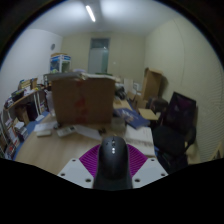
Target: Arrange mouse
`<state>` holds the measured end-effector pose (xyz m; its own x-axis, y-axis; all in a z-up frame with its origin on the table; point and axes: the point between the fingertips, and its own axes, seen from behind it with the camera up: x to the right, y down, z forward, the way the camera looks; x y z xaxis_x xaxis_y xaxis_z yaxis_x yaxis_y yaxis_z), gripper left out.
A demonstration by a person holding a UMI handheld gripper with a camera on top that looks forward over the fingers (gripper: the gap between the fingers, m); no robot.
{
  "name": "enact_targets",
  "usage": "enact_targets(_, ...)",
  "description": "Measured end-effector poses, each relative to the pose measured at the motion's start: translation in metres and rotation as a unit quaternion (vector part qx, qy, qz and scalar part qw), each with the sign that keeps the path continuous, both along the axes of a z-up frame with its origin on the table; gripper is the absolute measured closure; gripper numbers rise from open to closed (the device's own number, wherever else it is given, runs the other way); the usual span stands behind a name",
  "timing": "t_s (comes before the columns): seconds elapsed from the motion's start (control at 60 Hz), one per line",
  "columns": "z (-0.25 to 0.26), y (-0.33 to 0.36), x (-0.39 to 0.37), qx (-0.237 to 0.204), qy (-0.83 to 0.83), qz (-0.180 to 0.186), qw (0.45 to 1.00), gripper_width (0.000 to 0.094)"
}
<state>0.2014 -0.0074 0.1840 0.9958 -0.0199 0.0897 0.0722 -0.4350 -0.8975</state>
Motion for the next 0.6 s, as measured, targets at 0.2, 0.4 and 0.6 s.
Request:
enact_targets(0.2,-0.145,-0.022,0.065,-0.095,0.009,0.005,0.995,0.0563)
enact_targets(0.4,-0.192,-0.023,0.067,-0.115,0.045,-0.003,0.992,0.053)
enact_targets(0.6,-0.191,-0.034,0.067,-0.163,0.05,-0.017,0.985,0.0225)
